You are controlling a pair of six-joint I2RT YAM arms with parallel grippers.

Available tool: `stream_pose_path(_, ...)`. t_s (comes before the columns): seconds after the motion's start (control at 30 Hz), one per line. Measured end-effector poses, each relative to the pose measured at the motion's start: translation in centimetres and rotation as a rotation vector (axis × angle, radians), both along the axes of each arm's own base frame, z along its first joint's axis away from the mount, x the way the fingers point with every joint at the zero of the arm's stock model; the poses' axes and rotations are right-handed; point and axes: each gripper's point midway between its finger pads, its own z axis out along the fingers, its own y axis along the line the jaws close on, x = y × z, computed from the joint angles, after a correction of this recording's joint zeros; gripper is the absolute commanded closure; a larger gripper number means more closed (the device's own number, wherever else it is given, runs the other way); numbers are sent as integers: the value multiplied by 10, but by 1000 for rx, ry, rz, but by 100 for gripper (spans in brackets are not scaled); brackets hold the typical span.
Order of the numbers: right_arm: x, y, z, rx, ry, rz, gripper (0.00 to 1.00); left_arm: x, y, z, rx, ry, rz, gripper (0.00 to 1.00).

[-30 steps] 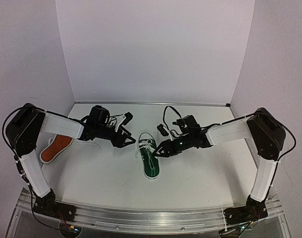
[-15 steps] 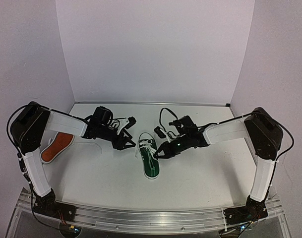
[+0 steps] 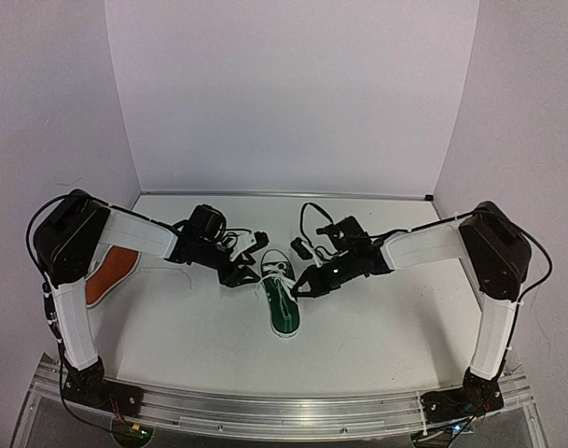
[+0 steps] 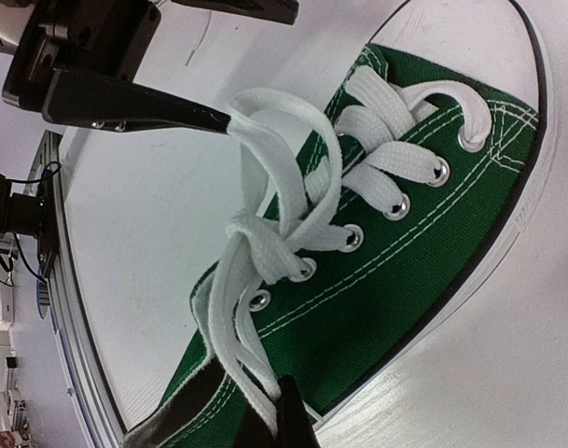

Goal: Tie the shoes

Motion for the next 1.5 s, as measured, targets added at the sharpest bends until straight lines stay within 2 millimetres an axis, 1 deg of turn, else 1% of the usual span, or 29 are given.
stream_pose_path(0.2, 0, -2, -4, -15, 6, -6, 100, -4, -18, -1, 32, -53, -44, 44)
stream_pose_path(0.37, 0, -3, -4, -19, 6, -8, 100, -4, -25, 3, 53, -97, -60, 44)
stream_pose_path(0.5, 0, -3, -4, -19, 7, -8, 100, -5, -26, 1, 82, -131, -66, 45)
stream_pose_path(0.8, 1, -2, -3, -16, 4, -8, 100, -7, -31, -2, 173, -256, -103, 54)
stream_pose_path(0.9, 1, -1, -2, -15, 3, -8, 100, -6, -32, 3, 190, -298, -113, 57)
stream_pose_path(1.0, 2, -1, -1, -12, 1, -7, 100, -5, -31, 13, 194, -337, -116, 61)
stream_pose_path(1.17, 2, 0, 0, -10, 0, -6, 100, -2, -31, 27, 191, -388, -123, 62)
stream_pose_path(1.5, 2, 0, -4, -16, 8, -6, 100, -3, -30, 24, 215, -412, -151, 64)
